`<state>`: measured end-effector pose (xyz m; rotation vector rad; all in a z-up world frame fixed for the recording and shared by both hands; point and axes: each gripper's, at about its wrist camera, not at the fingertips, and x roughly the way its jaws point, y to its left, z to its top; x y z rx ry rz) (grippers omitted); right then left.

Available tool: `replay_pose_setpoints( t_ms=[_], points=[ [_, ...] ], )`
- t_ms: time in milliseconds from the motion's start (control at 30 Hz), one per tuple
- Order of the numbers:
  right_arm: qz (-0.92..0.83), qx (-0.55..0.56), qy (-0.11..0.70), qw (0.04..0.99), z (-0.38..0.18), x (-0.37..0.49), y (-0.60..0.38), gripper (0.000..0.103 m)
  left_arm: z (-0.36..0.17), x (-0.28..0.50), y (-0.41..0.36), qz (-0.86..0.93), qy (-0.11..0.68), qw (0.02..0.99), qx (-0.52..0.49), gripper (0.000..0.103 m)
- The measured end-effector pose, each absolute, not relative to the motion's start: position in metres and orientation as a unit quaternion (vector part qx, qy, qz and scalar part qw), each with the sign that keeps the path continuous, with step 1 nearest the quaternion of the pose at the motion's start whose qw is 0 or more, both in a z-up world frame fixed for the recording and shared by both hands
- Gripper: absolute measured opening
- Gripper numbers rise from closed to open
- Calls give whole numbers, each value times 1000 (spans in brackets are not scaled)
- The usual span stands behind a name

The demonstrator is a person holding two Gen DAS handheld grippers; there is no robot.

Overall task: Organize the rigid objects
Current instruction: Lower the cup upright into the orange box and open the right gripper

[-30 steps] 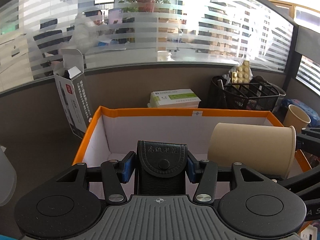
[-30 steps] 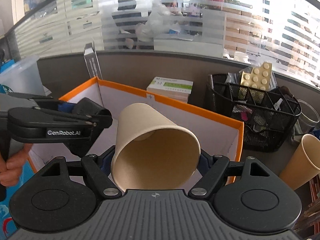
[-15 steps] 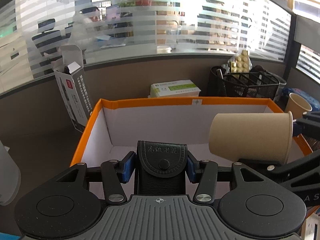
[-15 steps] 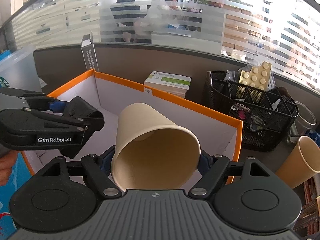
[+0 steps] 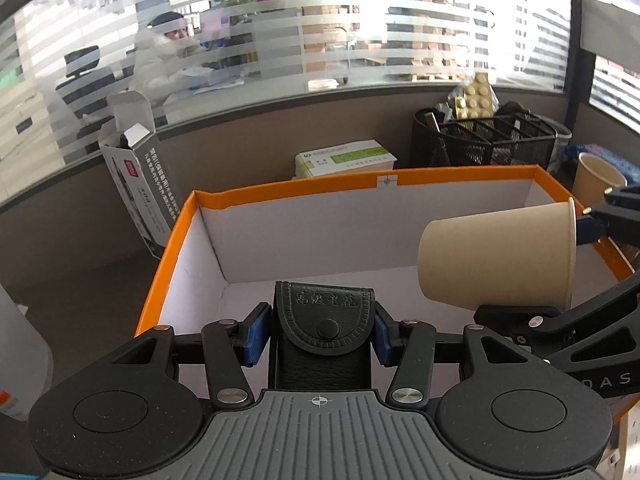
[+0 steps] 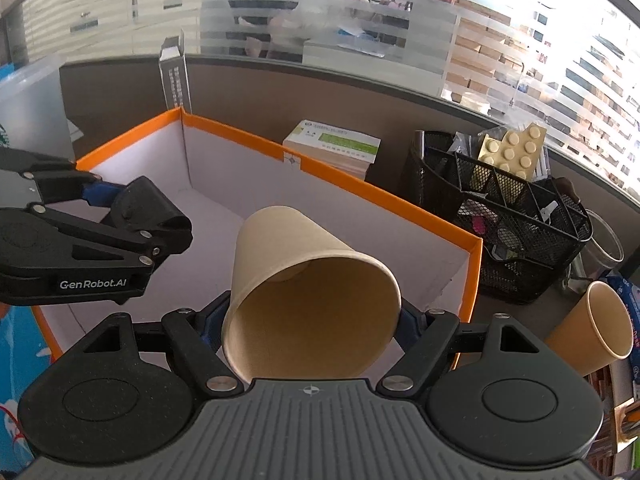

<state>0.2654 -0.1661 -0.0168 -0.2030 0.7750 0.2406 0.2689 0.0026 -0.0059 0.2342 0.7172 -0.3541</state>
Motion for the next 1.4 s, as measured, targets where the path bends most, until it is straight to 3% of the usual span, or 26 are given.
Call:
replay_pose_setpoints(
  t_ms=[1400],
  points=[
    [110,-171,419,885,-26,272,-151,76,-18,262,-35,-175,372,858,309,51]
  ],
)
